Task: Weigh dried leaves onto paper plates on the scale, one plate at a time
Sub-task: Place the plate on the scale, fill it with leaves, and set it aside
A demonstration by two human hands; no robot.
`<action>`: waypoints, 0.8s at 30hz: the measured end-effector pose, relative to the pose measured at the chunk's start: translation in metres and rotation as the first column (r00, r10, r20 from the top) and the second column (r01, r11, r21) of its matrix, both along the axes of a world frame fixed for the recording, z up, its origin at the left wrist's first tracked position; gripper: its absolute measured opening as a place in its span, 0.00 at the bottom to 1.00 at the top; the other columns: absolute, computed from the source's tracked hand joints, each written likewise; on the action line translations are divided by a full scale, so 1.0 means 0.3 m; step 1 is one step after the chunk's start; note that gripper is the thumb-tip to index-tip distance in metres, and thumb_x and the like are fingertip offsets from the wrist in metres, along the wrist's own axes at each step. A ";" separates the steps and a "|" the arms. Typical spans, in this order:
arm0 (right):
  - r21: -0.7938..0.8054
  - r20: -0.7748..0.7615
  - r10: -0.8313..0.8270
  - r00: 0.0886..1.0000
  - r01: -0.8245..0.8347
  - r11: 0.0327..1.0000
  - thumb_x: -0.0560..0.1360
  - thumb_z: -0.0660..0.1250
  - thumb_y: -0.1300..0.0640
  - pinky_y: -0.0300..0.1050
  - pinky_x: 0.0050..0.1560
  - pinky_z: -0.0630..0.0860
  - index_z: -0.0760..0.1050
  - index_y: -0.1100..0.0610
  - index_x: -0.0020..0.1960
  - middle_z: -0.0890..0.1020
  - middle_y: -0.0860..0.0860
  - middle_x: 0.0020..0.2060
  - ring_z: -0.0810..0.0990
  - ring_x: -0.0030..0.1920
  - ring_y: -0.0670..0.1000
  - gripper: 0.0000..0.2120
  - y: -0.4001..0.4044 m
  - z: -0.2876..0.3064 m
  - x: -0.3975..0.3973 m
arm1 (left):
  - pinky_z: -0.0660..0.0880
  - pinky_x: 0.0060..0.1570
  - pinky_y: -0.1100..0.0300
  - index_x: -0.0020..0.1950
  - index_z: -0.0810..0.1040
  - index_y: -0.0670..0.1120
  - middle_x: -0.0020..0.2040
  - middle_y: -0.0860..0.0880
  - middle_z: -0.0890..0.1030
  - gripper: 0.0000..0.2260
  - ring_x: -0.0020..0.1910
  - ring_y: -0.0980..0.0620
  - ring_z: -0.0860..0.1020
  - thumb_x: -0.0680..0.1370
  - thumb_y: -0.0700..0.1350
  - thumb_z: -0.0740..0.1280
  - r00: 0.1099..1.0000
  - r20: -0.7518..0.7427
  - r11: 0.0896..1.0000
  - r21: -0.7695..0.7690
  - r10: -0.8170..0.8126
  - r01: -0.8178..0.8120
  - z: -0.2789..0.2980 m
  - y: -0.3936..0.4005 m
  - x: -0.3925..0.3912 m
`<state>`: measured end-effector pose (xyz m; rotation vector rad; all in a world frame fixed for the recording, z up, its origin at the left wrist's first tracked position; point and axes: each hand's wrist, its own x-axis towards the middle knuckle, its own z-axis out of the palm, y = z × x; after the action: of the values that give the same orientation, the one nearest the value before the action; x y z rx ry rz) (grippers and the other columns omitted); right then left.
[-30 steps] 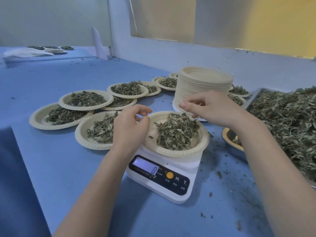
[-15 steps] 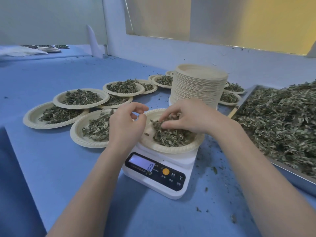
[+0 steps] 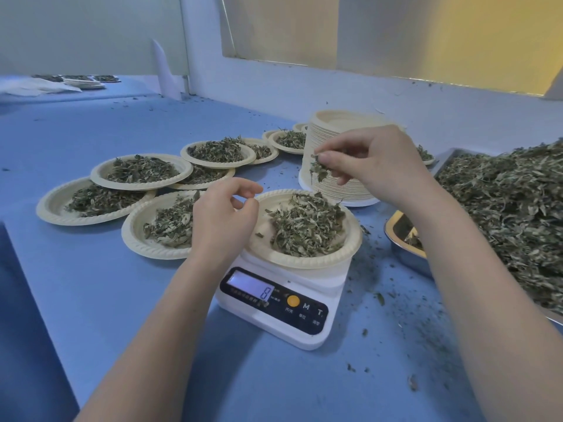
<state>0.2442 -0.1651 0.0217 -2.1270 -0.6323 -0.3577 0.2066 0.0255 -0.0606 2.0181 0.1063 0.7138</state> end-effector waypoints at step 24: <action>-0.638 -0.038 0.049 0.998 -0.062 0.767 0.71 0.71 0.43 0.38 0.46 0.67 0.79 0.42 0.54 0.81 0.46 0.51 0.74 0.51 0.44 0.13 0.072 -0.075 -0.001 | 0.66 0.39 0.66 0.45 0.80 0.54 0.43 0.56 0.80 0.12 0.34 0.66 0.71 0.73 0.38 0.63 1.000 0.028 1.000 0.001 -0.008 0.008 0.003 0.002 -0.002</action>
<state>0.2439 -0.1434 -0.0008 -2.7508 -0.8989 -0.0806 0.2060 0.0259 -0.0597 2.0073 0.0816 0.7362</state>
